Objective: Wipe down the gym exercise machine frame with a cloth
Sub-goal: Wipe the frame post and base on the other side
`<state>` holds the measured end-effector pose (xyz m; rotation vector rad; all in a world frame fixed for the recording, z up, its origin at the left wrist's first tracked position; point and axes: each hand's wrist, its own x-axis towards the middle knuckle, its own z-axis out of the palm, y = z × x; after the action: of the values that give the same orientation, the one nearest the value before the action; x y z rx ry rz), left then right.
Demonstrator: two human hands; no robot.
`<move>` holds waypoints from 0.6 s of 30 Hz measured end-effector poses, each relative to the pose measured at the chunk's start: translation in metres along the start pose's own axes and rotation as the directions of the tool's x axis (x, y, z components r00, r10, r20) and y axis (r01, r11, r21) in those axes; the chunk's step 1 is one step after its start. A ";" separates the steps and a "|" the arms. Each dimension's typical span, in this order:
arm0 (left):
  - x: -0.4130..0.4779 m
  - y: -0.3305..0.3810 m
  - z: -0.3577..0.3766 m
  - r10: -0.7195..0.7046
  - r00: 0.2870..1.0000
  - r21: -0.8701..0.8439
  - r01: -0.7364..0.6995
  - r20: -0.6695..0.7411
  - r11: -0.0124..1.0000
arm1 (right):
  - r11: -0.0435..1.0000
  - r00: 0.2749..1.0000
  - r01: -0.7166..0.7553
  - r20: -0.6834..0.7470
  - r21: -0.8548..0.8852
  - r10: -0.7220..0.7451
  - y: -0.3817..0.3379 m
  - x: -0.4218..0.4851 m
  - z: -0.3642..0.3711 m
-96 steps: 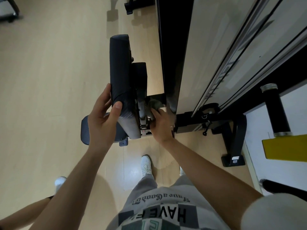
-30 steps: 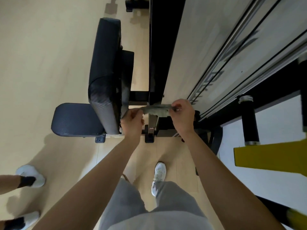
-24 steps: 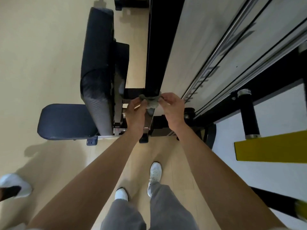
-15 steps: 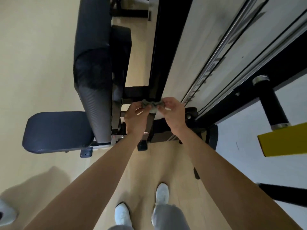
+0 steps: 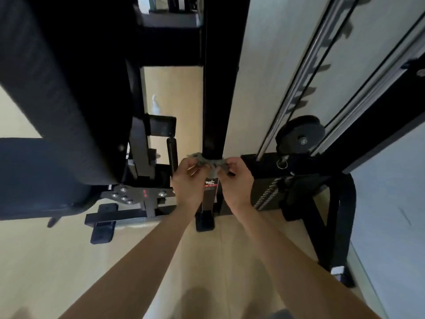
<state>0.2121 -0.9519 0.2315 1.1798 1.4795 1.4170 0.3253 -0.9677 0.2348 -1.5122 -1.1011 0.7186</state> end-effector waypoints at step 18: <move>-0.020 -0.313 0.027 0.166 0.986 0.196 -0.169 0.034 0.966 | 0.918 0.928 0.248 -0.194 -0.310 -0.317 0.308 -0.041 0.097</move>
<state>0.2077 -0.9504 -0.0829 1.4668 1.5680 1.3894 0.3052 -0.9629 -0.0904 -1.5816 -1.2388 0.1733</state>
